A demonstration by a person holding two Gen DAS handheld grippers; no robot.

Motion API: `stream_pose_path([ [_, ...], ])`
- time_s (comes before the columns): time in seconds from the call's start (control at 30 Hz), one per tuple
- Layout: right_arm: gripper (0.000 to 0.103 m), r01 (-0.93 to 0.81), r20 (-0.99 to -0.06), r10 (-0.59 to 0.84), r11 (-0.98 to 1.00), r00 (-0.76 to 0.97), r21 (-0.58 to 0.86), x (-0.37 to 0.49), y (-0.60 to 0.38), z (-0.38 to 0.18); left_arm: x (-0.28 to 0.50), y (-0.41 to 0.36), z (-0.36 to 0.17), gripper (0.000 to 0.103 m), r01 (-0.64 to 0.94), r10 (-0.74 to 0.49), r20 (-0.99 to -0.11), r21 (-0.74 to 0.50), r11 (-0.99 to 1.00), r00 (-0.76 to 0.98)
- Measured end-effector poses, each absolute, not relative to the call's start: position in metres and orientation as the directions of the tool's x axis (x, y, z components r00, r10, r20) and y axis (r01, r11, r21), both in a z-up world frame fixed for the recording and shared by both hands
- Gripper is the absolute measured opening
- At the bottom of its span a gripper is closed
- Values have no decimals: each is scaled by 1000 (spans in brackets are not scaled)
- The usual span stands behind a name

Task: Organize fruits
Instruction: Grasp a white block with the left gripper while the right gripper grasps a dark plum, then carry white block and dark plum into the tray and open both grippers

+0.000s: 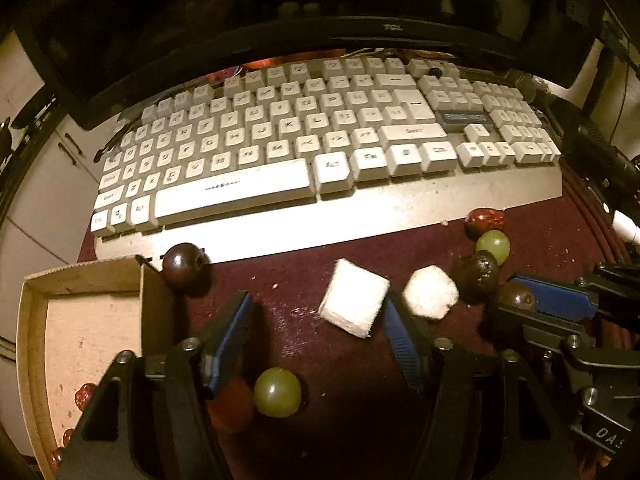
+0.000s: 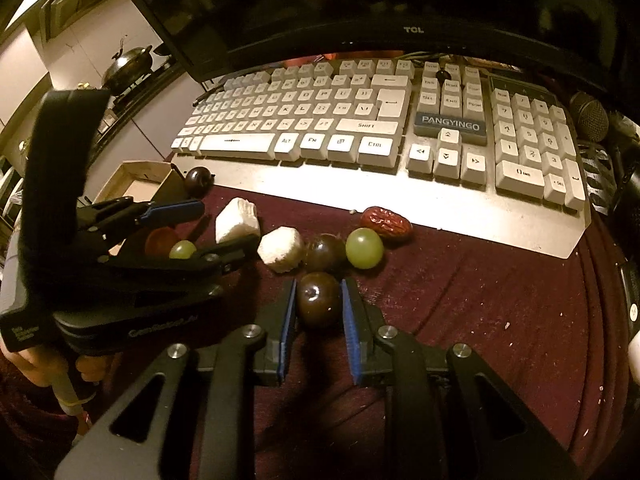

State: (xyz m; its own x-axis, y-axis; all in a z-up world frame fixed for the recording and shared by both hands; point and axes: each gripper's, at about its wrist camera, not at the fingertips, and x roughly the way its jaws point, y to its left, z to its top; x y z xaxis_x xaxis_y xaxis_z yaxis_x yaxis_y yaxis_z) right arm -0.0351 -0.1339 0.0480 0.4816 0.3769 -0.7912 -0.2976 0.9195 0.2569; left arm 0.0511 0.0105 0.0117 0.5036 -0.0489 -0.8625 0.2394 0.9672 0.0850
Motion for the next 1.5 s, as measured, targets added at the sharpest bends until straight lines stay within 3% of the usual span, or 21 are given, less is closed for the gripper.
stream_pose_path([
  [0.13, 24, -292, -789, 373, 922, 489, 255, -36, -137, 50, 50, 5, 13, 29, 274, -103, -864, 41, 961, 492],
  [0.17, 24, -289, -788, 371, 923, 491, 255, -36, -138, 50, 49, 4, 13, 28, 279, -112, -864, 33, 960, 491],
  [0.83, 24, -335, -719, 380, 918, 582, 214, -53, -133, 73, -19, 25, 56, 27, 172, -122, -761, -14, 985, 637],
  [1.17, 24, -377, -673, 376, 914, 637, 153, -68, -105, 85, -91, 82, 92, 27, 73, -79, -673, -37, 997, 736],
  [1.5, 24, -494, -662, 478, 850, 578, 182, -97, -22, 96, -124, 145, 91, 27, -41, -2, -657, -50, 998, 754],
])
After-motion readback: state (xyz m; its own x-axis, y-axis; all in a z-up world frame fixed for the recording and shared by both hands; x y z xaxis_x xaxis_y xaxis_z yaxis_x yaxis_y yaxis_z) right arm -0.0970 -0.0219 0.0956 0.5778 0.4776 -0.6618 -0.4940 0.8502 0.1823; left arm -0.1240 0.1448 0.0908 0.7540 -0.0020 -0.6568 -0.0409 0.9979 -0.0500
